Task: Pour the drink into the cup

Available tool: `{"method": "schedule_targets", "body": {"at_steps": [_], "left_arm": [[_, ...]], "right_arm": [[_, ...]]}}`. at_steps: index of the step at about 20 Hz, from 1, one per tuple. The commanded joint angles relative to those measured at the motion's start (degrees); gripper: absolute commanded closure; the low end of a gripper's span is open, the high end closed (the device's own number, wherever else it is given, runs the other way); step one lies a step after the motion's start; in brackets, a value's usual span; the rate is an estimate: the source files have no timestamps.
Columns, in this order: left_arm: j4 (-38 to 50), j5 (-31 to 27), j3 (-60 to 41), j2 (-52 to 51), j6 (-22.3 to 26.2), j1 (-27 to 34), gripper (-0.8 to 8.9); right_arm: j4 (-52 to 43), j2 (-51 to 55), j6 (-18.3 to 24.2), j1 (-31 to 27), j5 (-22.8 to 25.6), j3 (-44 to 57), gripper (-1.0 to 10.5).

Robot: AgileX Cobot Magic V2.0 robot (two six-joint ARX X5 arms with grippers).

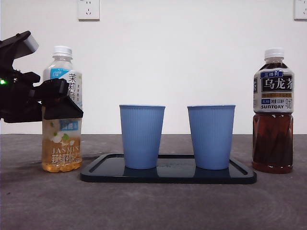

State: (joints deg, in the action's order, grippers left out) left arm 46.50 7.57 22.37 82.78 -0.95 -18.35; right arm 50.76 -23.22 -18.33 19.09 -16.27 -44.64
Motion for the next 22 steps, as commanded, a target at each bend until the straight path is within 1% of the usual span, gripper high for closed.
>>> {"method": "schedule_targets", "body": {"at_steps": [1, 2, 4, 6, 8, 10, 11, 14, 15, 17, 18, 21, 22], "left_arm": [[2.27, 0.33, 0.79, -1.66, 1.14, -0.68, 5.66], [0.83, 0.31, 1.09, -3.21, 1.14, -1.01, 5.65], [-7.08, -1.07, 3.06, -7.54, 1.14, -2.03, 5.63], [-21.46, -2.58, 7.41, -11.93, 2.14, -3.15, 5.64], [-37.44, -5.20, 13.46, -14.03, 4.61, -4.48, 5.64], [-50.64, -10.27, 19.47, -13.64, 8.24, -6.10, 5.64], [-55.39, -12.90, 21.84, -13.11, 10.54, -6.99, 5.64], [-65.77, -20.35, 27.61, -10.32, 15.89, -9.97, 5.64], [-68.54, -23.63, 29.35, -9.07, 17.53, -11.13, 5.65], [-73.55, -31.52, 32.96, -6.12, 19.08, -13.60, 5.66], [-75.84, -34.64, 34.95, -4.48, 19.15, -14.73, 5.66], [-80.76, -38.40, 40.19, -0.35, 19.93, -17.40, 5.66], [-81.68, -40.54, 41.81, 0.92, 20.87, -18.38, 5.66]], "right_arm": [[-1.22, -0.17, -0.74, 0.24, 0.22, -1.09, 5.0], [-1.22, -0.17, -0.76, 0.24, 0.20, -1.09, 5.0], [-1.22, -0.17, -0.74, 0.24, 0.17, -1.09, 5.0], [-1.29, -0.17, -0.48, 0.24, 0.17, -1.09, 5.0], [-1.53, -0.17, -0.24, 0.24, 0.24, -1.09, 5.0], [-1.53, -0.17, 0.46, 0.24, 0.22, -1.09, 5.0], [-1.53, -0.17, 0.79, 0.24, 0.22, -1.09, 5.0], [-1.55, -0.17, 1.36, 0.24, 0.24, -1.09, 5.0], [-1.55, -0.17, 1.92, 0.24, 0.26, -1.09, 5.0], [-1.55, -0.17, 2.97, 0.24, 0.46, -1.09, 5.0], [-1.55, -0.17, 3.45, 0.24, 1.29, -1.09, 5.0], [-1.53, -0.17, 4.26, 0.24, 3.32, -1.09, 5.0], [-1.53, -0.17, 4.44, 0.24, 3.83, -1.09, 5.0]]}}
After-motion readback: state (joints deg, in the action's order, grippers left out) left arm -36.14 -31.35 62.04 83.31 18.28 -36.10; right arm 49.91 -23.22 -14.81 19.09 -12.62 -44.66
